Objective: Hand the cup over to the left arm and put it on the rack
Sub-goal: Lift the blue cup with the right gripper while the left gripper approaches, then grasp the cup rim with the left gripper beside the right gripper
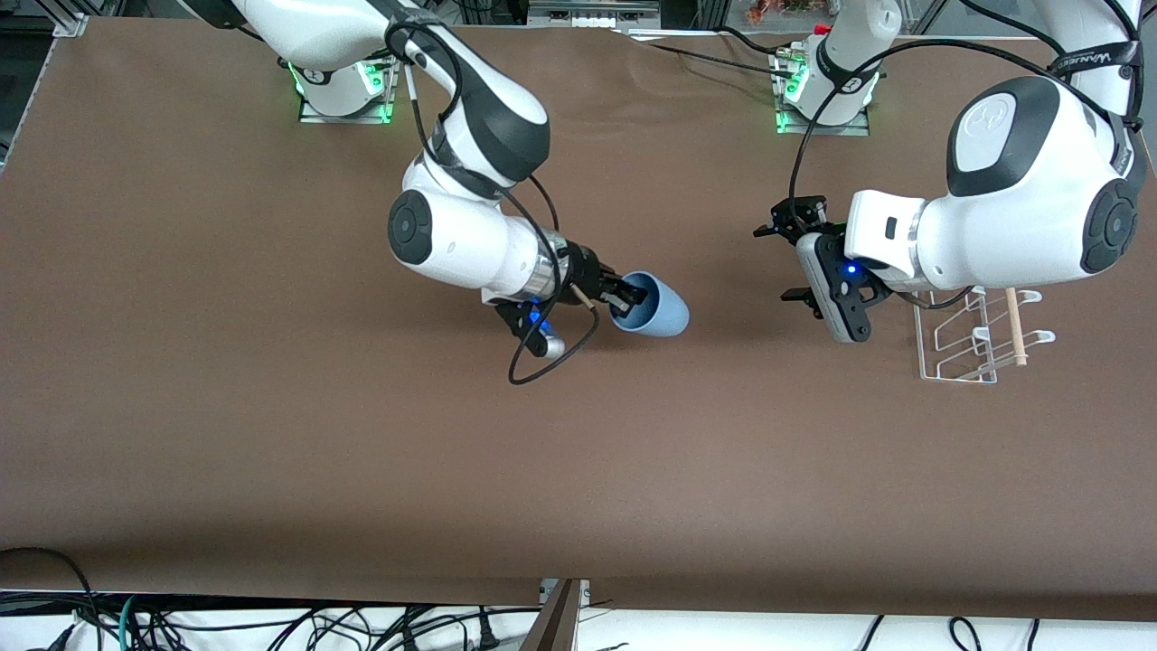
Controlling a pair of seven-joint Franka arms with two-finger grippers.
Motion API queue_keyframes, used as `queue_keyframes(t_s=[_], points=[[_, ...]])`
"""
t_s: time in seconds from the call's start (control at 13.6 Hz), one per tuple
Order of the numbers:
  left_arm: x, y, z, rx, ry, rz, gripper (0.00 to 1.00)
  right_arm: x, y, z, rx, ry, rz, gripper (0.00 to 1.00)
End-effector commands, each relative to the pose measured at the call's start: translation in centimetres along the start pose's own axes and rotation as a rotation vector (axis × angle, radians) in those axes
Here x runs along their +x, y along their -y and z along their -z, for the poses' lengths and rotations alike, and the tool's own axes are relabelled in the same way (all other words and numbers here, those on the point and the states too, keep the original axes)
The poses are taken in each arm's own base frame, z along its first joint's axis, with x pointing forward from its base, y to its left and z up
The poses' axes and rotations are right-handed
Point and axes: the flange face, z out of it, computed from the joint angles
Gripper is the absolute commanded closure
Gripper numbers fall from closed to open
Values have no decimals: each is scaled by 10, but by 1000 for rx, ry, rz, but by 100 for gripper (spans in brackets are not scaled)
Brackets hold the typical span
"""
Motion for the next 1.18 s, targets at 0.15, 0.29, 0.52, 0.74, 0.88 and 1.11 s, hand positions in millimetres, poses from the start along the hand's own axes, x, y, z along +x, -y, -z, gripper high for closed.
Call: queue_keyframes(t_s=[0.15,0.29,0.52,0.74,0.88,1.11], points=[[29,10,-28,-10,-153,-413,0,-29,4,-9,4,109,-58,100],[35,6,-49,-29,-155,-466,0,-40,0,-15,-32,140,-52,100],[33,1,-74,-77,-150,-507,0,-43,-2,-14,-57,154,-53,100],[16,3,-92,-124,-152,-517,0,-43,1,-7,-49,156,-51,100],[9,0,-99,-141,-157,-541,0,-41,4,-1,-39,156,-52,100],[11,-5,-97,-143,-180,-543,10,-38,5,2,-33,153,-55,100]])
